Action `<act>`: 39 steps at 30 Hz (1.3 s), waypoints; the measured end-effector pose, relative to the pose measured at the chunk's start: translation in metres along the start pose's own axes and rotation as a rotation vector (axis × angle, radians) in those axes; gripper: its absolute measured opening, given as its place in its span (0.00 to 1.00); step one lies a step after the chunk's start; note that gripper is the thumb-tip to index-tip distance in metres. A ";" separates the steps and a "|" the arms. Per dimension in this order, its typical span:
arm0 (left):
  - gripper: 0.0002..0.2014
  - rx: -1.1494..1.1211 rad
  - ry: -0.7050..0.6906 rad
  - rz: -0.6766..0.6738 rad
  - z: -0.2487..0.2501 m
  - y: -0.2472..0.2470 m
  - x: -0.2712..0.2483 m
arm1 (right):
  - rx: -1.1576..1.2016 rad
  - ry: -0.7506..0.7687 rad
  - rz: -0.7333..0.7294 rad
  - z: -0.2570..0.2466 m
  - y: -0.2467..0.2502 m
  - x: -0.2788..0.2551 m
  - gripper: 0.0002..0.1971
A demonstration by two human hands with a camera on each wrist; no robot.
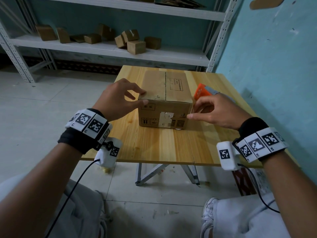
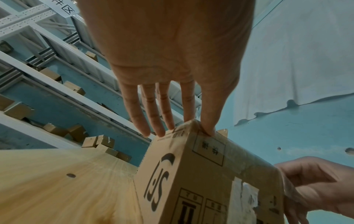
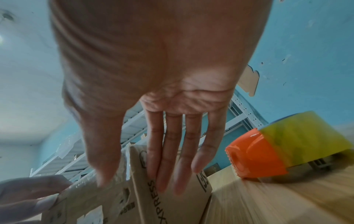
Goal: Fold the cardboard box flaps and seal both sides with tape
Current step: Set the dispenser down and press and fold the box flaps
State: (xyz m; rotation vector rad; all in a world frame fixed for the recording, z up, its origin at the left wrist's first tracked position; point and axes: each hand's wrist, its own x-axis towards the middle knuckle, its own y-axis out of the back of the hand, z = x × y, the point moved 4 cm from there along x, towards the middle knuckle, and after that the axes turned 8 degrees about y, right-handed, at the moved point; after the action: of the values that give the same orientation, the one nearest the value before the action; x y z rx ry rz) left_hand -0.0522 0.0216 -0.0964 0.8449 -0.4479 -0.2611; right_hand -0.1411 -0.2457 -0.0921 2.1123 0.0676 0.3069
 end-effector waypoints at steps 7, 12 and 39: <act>0.18 0.001 -0.145 -0.043 0.007 -0.008 0.000 | -0.073 0.103 0.117 -0.003 0.000 0.003 0.08; 0.17 -0.046 -0.133 -0.037 0.005 -0.010 0.002 | -0.058 0.161 0.186 -0.005 -0.001 0.006 0.08; 0.16 -0.118 -0.028 -0.060 0.006 -0.009 0.007 | -0.079 0.328 0.125 0.002 0.005 0.019 0.22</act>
State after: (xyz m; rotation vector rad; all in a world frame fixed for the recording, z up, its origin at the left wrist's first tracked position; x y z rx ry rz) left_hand -0.0492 0.0095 -0.0980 0.7406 -0.4300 -0.3517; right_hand -0.1224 -0.2464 -0.0849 1.9742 0.1137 0.7176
